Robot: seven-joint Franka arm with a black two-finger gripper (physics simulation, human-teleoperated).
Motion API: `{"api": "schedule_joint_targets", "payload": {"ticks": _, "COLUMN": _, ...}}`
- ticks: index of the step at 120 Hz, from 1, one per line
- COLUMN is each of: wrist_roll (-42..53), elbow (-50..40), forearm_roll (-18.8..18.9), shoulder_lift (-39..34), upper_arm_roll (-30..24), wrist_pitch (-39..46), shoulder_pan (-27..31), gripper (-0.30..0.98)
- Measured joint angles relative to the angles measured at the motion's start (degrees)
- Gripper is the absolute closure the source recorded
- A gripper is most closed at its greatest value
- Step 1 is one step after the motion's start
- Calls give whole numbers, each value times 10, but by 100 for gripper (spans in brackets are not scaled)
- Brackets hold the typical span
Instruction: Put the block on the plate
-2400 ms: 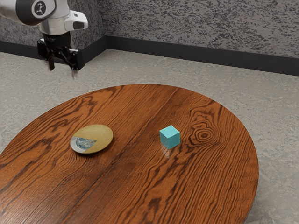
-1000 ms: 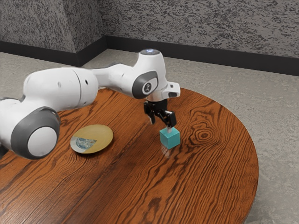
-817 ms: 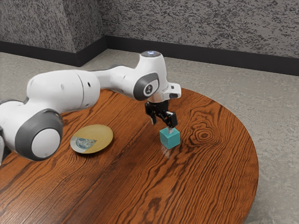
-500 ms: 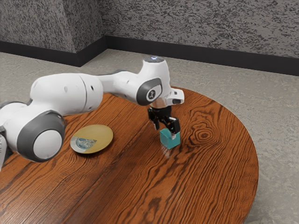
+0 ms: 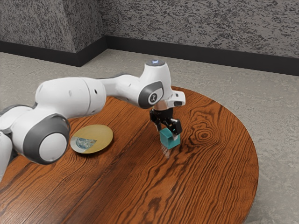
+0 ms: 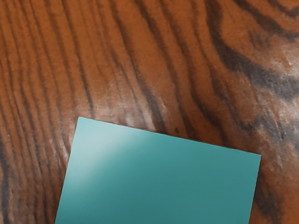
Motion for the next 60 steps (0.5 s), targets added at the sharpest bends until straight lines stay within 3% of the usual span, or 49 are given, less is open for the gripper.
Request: {"api": "schedule_joint_targets", "payload": {"ticks": 60, "wrist_roll": 2, "elbow": 0, "forearm_roll": 0, "shoulder_lift": 18, "upper_arm_roll": -1, "wrist_pitch": 27, "shoulder_pan": 0, "gripper": 2}}
